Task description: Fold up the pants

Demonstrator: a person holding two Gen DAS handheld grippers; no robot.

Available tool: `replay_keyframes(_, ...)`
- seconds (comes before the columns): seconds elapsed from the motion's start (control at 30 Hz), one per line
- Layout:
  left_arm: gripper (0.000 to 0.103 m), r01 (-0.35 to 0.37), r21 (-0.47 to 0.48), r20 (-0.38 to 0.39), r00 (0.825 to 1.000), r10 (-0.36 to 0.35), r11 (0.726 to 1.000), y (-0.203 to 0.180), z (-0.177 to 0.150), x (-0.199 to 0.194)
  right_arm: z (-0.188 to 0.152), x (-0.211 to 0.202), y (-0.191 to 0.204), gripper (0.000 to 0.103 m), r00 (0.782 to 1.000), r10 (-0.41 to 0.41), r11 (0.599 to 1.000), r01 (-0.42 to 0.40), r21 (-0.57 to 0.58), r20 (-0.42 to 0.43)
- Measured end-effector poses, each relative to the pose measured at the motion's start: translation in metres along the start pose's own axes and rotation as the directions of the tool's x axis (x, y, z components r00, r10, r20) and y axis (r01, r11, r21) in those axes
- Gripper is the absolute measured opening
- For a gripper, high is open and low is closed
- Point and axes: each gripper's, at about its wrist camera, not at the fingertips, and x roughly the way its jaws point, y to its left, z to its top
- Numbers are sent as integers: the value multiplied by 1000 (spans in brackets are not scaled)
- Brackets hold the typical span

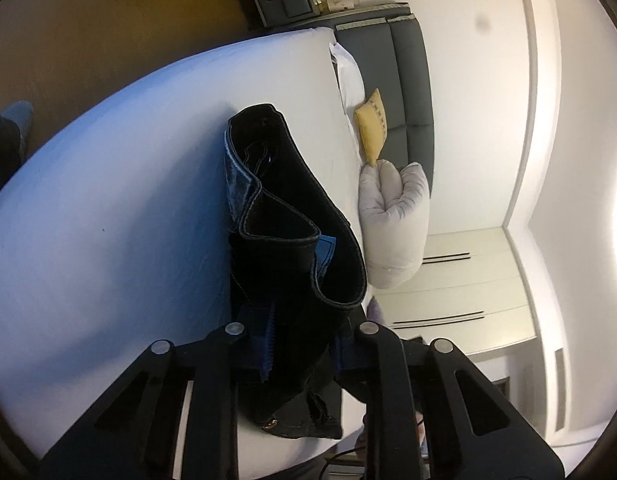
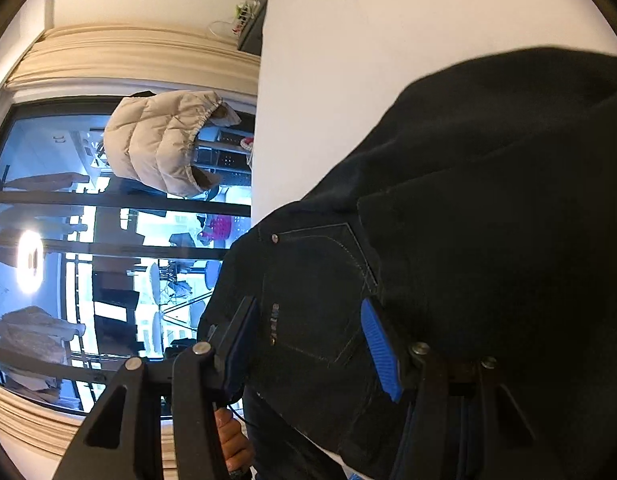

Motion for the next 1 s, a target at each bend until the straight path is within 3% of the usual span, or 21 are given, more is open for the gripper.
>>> replay_keyframes(0.07,18,-13,17,-2,1000,13,1000,-3,-1,0,6,8,-7,58,1000,-16,1000,16,21,-11)
replay_keyframes(0.17,16,-33,54,-8,999,34,998,-10,-1,2,10,26,-20,55,993,-103,993,105,47,-53)
replay_keyframes(0.47,14,-73,222,-28,996,81,972,-55,-6,25,1,30,-18,55,996,-86,996,86,26,8)
replay_keyframes(0.6,14,-73,327,-38,995,91,942,-91,-16,39,0,-1,-16,66,996,-21,999,18,39,87)
replay_keyframes(0.7,14,-59,427,-68,993,97,902,-127,-36,55,1,-22,-15,67,995,35,999,-38,32,89)
replay_keyframes(0.8,14,-26,535,-127,986,111,845,-160,-67,85,2,-45,-12,71,991,78,997,-78,0,105)
replay_keyframes(1.0,14,72,677,-292,940,178,732,-198,-149,162,7,-91,-13,81,975,142,989,-131,-69,174)
